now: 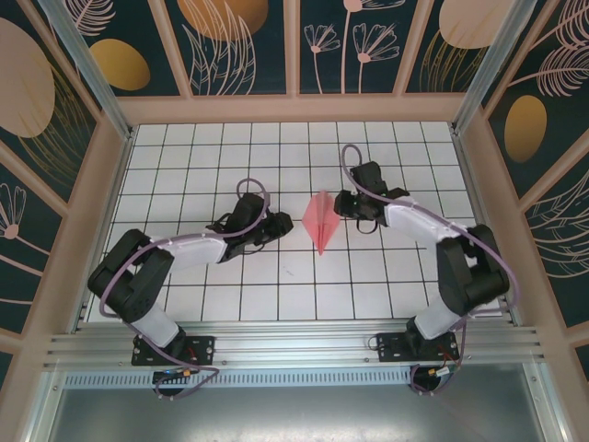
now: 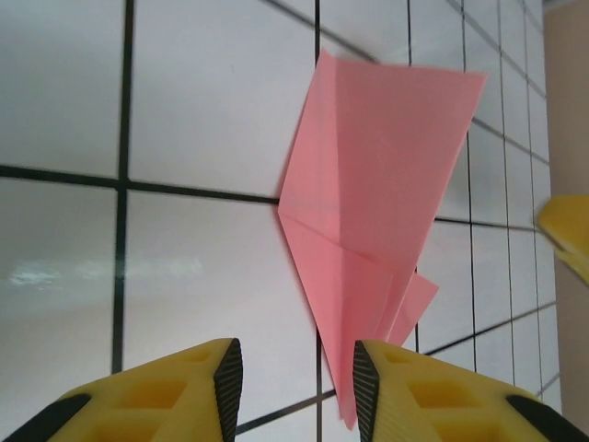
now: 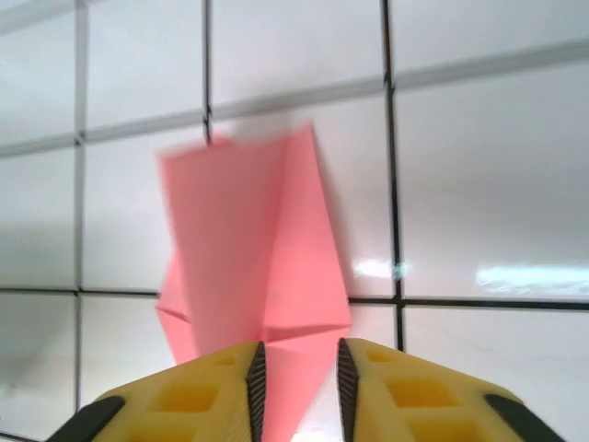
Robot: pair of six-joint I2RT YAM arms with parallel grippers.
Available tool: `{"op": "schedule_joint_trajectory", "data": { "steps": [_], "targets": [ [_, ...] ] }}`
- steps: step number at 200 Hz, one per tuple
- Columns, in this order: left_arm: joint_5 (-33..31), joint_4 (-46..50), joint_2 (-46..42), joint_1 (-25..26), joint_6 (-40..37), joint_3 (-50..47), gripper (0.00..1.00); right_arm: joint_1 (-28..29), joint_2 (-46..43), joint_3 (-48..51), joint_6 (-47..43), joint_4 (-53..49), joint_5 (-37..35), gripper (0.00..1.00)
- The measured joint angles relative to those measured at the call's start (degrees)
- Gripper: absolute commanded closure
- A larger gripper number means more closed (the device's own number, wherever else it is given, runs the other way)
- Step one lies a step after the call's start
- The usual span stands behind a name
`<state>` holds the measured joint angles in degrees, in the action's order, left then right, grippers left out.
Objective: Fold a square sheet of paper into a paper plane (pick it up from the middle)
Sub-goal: Move a paper plane to the center of the table, then reset both arms
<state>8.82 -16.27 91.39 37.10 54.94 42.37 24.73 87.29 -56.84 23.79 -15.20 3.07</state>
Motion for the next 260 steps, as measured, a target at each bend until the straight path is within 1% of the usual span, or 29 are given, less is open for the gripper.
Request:
{"op": "schedule_joint_trajectory", "data": {
  "steps": [20, 38, 45, 50, 64, 69, 85, 96, 112, 132, 152, 161, 179, 187, 199, 216, 228, 260],
  "targets": [
    [-5.53, 0.26, -6.58, 0.0, -1.14, -2.93, 0.53, 0.02, -12.2, 3.21, -1.4, 0.96, -6.34, 0.6],
    [-11.56, 0.26, -12.92, 0.0, -2.58, -5.55, 0.43, 0.0, -22.86, 7.58, -3.06, 2.99, -13.38, 0.45],
    [-13.9, 0.31, -15.17, 0.0, -3.23, -6.43, 0.39, -0.04, -26.77, 9.68, -3.52, 3.91, -16.46, 0.37],
    [-15.74, 0.42, -16.92, 0.0, -3.89, -7.15, 0.35, -0.13, -29.29, 11.26, -4.02, 4.76, -18.6, 0.3],
    [-20.98, 0.33, -21.55, 0.0, -5.44, -9.25, 0.19, -0.57, -34.67, 15.72, -4.83, 7.1, -24.13, 0.06],
    [-23.1, 0.39, -23.45, 0.0, -6.58, -10.12, 0.13, -0.96, -36.06, 17.44, -4.94, 8.02, -25.86, 0.01],
    [-28.96, 0.0, -27.96, 0.0, -8.37, -12.59, 0.02, -2.99, -38.25, 22.64, -6.32, 10.99, -29.81, 0.01],
    [-33.24, -0.04, -31.08, 0.0, -10.69, -14.53, 0.02, -5.11, -37.83, 26.05, -6.95, 13.38, -31.89, 0.01],
    [-38.56, -0.22, -34.45, 0.0, -13.77, -16.61, 0.02, -7.69, -34.84, 30.12, -7.48, 16.33, -33.53, 0.01],
    [-44.5, -1.07, -37.81, 0.0, -19.39, -18.86, 0.01, -10.05, -30.32, 33.48, -7.96, 19.54, -33.64, 0.01],
    [-49.64, -1.64, -39.95, -0.02, -25.22, -19.78, 0.02, -11.8, -26.91, 34.12, -9.07, 22.58, -33.03, 0.01],
    [-51.56, -1.81, -40.54, -0.02, -27.87, -19.8, 0.02, -12.31, -25.88, 34.25, -10.12, 25.27, -32.92, 0.01],
    [-55.3, -2.8, -41.48, -0.28, -33.09, -20.04, 0.02, -13.53, -23.74, 36.13, -13.2, 34.16, -31.1, 0.01],
    [-56.02, -3.61, -41.77, -0.96, -34.82, -20.52, 0.02, -14.4, -22.23, 37.11, -14.43, 37.7, -29.99, 0.01],
    [-55.82, -4.15, -41.92, -3.45, -36.61, -21.49, 0.01, -15.8, -19.1, 38.34, -16.11, 42.21, -28.57, 0.01],
    [-55.84, -4.11, -41.57, -7.28, -37.0, -22.69, 0.02, -17.18, -13.9, 38.93, -18.25, 47.08, -26.58, 0.01],
    [-55.82, -4.59, -41.29, -8.79, -37.53, -23.54, 0.01, -17.92, -11.19, 38.91, -19.8, 50.05, -24.37, 0.01],
    [-54.29, -7.19, -38.66, -12.5, -39.1, -25.44, 0.02, -21.46, -8.2, 38.95, -21.62, 59.76, -16.87, 0.02]
  ]
}}
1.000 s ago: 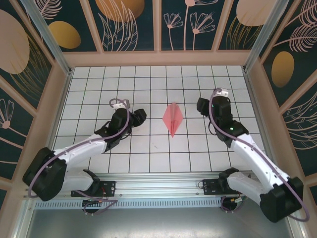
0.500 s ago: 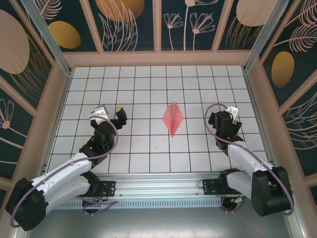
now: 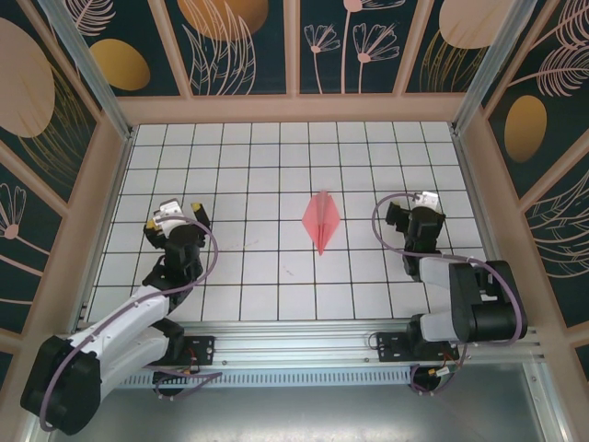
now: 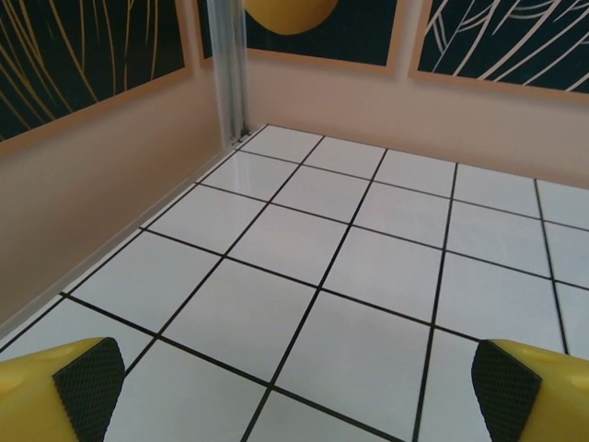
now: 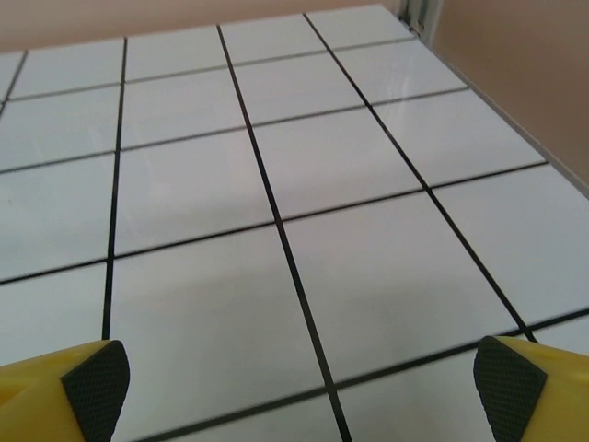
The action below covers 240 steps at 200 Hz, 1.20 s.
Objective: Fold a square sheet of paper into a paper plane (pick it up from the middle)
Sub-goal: Reset both arms
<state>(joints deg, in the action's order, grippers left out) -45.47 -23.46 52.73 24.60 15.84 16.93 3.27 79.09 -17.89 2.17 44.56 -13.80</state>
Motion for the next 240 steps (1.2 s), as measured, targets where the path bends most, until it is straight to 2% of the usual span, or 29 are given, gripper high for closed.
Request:
{"op": "schedule_joint_trajectory", "data": {
  "steps": [29, 50, 99, 133, 185, 210, 225, 240],
  "targets": [
    [1.51, -1.27, 4.61, -2.89, -1.29, 0.02, 0.01, -3.3, 2.75, 0.22, -0.42, 7.37, 5.73, 0.02],
    [2.69, -3.54, 6.91, -4.66, -2.93, 0.11, 0.02, -3.61, 7.58, 3.65, -0.76, 18.97, 7.91, 0.02],
    [6.97, -16.02, 12.11, -8.79, -8.15, -2.32, 0.01, -4.04, 9.44, 4.87, -0.83, 22.86, 10.8, 0.01],
    [12.26, -26.62, 19.26, -11.02, -11.8, -5.92, 0.01, -4.04, 9.44, 4.87, -0.83, 23.89, 10.95, 0.01],
    [18.78, -43.76, 29.55, -13.64, -16.26, -5.84, 0.02, -4.09, 9.44, 4.87, -0.83, 24.26, 11.32, 0.01],
    [22.43, -47.8, 31.93, -16.85, -15.78, -5.97, 0.01, -4.11, 9.44, 4.87, -0.83, 24.26, 11.32, 0.01],
    [25.31, -53.55, 34.07, -20.04, -14.6, -6.73, 0.02, -4.11, 9.44, 4.87, -0.83, 24.26, 11.34, 0.01],
    [26.16, -53.68, 35.17, -21.77, -13.22, -6.78, 0.01, -4.2, 9.44, 4.87, -0.83, 24.28, 11.34, 0.01]
  ]
}}
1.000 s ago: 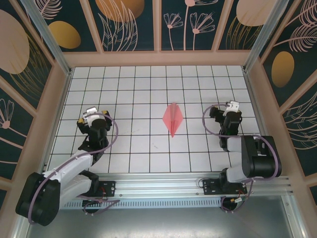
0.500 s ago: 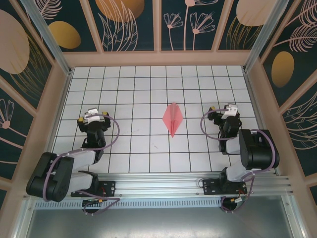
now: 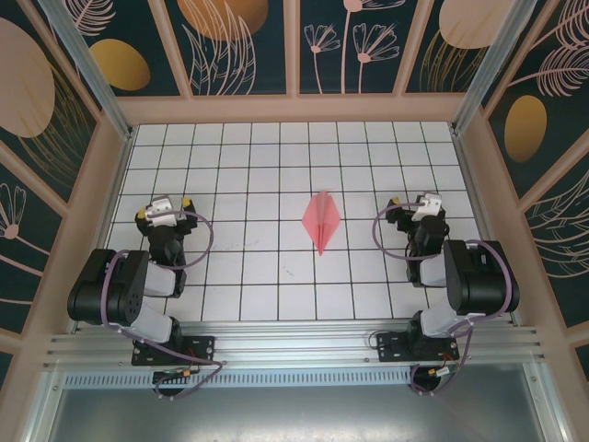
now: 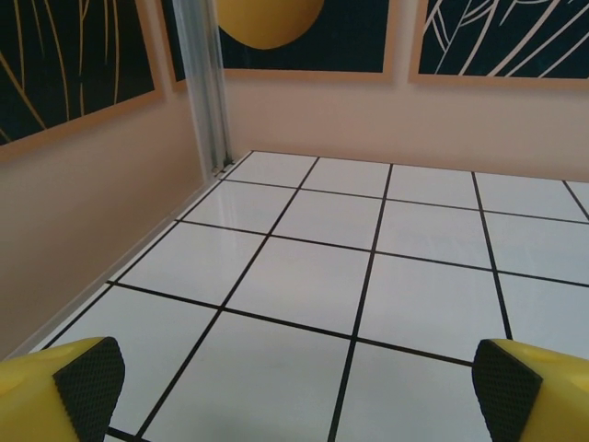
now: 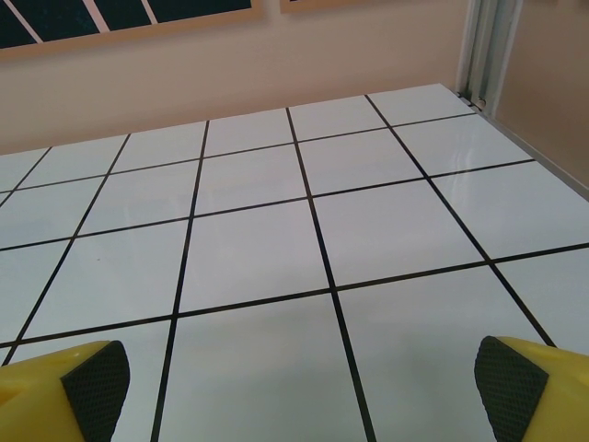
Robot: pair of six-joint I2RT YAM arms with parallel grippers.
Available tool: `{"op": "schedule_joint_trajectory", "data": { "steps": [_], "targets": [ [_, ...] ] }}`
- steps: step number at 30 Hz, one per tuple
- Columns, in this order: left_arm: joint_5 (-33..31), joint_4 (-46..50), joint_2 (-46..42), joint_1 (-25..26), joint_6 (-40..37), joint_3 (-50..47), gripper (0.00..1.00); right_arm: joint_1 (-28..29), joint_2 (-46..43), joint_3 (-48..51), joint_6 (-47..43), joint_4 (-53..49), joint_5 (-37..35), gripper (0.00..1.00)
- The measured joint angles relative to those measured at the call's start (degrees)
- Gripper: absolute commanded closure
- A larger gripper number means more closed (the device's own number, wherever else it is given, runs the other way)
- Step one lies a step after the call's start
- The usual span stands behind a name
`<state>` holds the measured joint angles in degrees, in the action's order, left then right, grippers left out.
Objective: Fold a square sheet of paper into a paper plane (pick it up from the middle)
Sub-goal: Reset both arms
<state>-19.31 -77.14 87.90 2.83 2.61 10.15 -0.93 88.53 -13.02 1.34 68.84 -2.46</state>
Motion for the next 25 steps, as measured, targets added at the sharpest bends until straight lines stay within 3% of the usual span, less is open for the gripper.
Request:
{"op": "schedule_joint_trajectory", "data": {
  "steps": [25],
  "targets": [
    [1.57, -0.7, 0.31, -0.28, 2.16, 0.57, 0.01, -0.15, 0.0, 0.0, 0.0, 0.0, 0.0, 0.01]
  ]
}}
